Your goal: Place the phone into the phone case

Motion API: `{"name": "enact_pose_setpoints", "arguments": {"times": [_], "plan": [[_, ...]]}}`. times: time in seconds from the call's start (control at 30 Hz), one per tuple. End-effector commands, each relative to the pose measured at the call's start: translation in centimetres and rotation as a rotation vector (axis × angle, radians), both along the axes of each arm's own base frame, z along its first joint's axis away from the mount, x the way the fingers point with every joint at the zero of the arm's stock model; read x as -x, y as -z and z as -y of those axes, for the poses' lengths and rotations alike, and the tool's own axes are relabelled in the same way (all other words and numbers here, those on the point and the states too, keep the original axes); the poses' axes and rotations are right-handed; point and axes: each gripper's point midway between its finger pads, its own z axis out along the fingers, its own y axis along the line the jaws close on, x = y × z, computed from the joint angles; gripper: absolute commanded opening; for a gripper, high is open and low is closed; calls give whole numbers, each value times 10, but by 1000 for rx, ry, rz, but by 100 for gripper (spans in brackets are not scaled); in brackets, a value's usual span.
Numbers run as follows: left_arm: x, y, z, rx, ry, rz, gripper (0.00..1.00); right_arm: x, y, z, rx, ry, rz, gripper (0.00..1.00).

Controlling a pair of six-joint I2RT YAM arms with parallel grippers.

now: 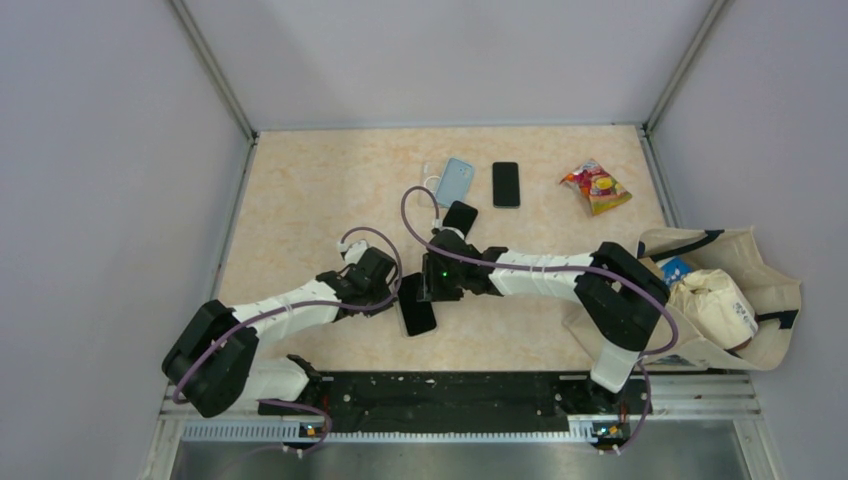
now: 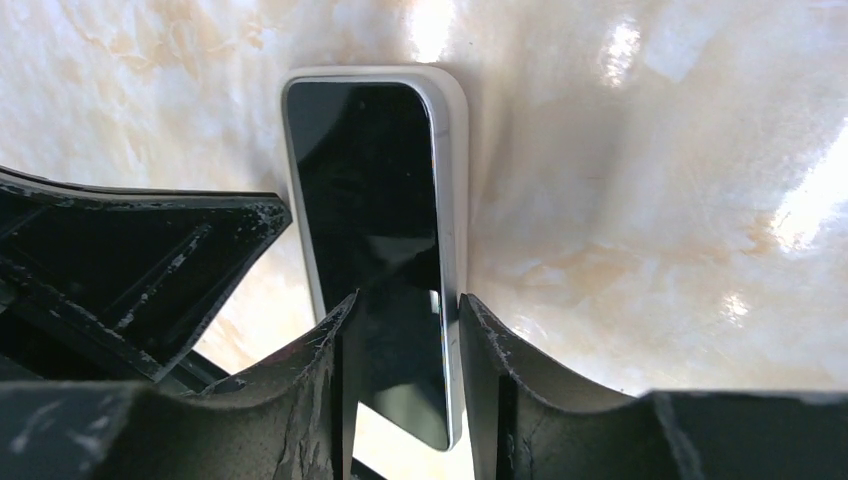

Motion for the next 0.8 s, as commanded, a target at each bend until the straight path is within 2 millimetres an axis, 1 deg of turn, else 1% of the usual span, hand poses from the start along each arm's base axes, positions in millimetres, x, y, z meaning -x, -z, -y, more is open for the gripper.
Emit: {"name": "enact_pose_setpoints", "arguments": {"times": [0.0,0.07,0.23,0.33,0.4,0.53,0.6,0.7,0.77], "plan": [[16,10,0,10,34,-59,0,-7,-30,-1,-12,-5,62,40],[19,10,3,30,46,-62,0,-7,-27,5,10,3,73,41],[28,11,6,48,57,-74,0,2,-20,11,30,-9,63,41],[32,11,7,59,59,-78,0,7,-15,11,39,-16,55,36],[34,10,8,66,62,-81,0,10,-12,13,44,-20,50,31],[38,9,8,70,64,-80,0,15,-9,14,48,-28,43,28],[40,9,8,71,64,-83,0,19,-10,11,46,-37,44,27],[42,10,10,72,68,-85,0,23,-10,6,43,-51,43,19],[42,10,11,72,69,-84,0,28,-9,2,46,-63,40,17]]}}
